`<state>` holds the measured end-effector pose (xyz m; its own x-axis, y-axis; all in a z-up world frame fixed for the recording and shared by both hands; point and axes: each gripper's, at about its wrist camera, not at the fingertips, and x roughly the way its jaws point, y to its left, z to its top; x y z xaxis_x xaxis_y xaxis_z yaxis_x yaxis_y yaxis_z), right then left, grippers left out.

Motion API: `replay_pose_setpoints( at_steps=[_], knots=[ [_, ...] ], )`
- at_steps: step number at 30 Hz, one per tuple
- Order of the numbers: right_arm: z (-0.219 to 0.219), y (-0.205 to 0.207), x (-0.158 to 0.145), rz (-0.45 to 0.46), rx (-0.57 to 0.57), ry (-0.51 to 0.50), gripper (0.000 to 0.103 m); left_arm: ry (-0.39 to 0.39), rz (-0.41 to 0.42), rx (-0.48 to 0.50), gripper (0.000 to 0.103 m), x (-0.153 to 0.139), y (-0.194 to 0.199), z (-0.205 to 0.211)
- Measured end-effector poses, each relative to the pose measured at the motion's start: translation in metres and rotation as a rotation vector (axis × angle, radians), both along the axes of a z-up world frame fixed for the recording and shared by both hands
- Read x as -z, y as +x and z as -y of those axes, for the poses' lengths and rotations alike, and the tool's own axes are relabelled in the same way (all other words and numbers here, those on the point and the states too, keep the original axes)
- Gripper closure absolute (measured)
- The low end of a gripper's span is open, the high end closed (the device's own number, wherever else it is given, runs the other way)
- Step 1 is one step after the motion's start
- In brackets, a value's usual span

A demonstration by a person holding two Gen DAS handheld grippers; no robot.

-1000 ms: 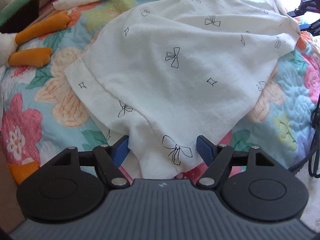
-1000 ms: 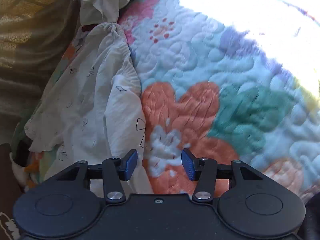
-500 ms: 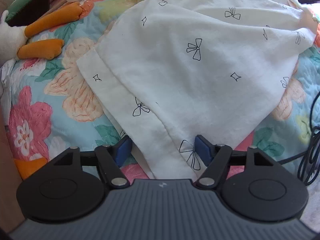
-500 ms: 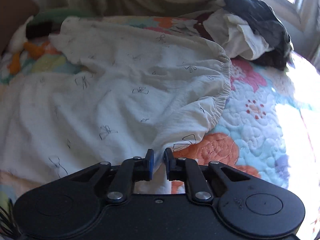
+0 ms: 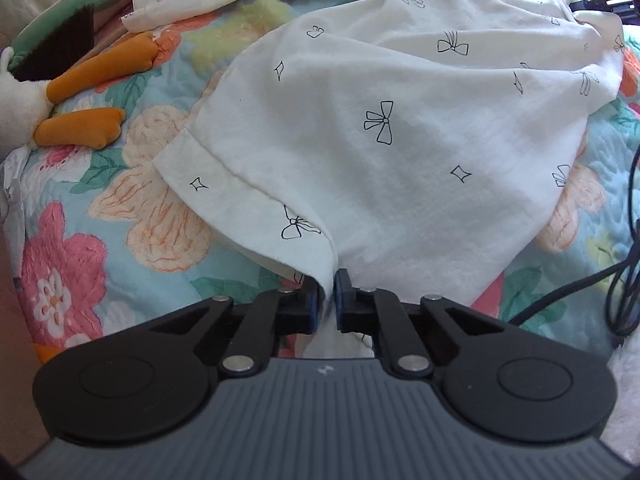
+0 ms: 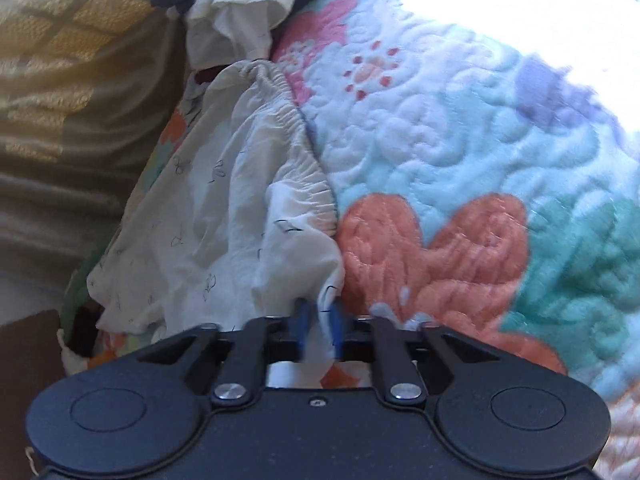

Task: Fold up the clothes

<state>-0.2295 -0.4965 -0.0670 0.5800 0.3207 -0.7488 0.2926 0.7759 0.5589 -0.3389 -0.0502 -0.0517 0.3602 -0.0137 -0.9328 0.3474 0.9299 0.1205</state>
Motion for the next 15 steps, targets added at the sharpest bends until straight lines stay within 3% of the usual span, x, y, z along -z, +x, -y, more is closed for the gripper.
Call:
replay_pose_setpoints(
  at_steps=[4, 7, 9, 12, 14, 15],
  knots=[
    [-0.033, -0.001, -0.042, 0.072, -0.091, -0.347, 0.101, 0.052, -0.008, -0.019, 0.098, -0.006, 0.0, -0.011],
    [-0.044, -0.012, -0.056, 0.024, -0.111, -0.622, 0.101, 0.068, -0.034, -0.068, 0.098, -0.004, -0.001, -0.023],
    [-0.045, -0.018, -0.051, -0.013, -0.147, -0.684, 0.102, 0.064, -0.031, -0.082, 0.099, -0.003, -0.004, -0.024],
    [-0.041, -0.02, -0.034, -0.086, -0.202, -0.695, 0.101, 0.077, -0.02, -0.081, 0.098, -0.008, -0.009, -0.016],
    [-0.042, -0.026, -0.04, -0.051, -0.22, -0.7, 0.097, 0.067, -0.02, -0.1, 0.093, -0.016, -0.012, -0.014],
    [-0.044, -0.029, -0.048, -0.026, -0.212, -0.692, 0.094, 0.059, -0.021, -0.115, 0.082, -0.02, -0.013, -0.014]
  ],
)
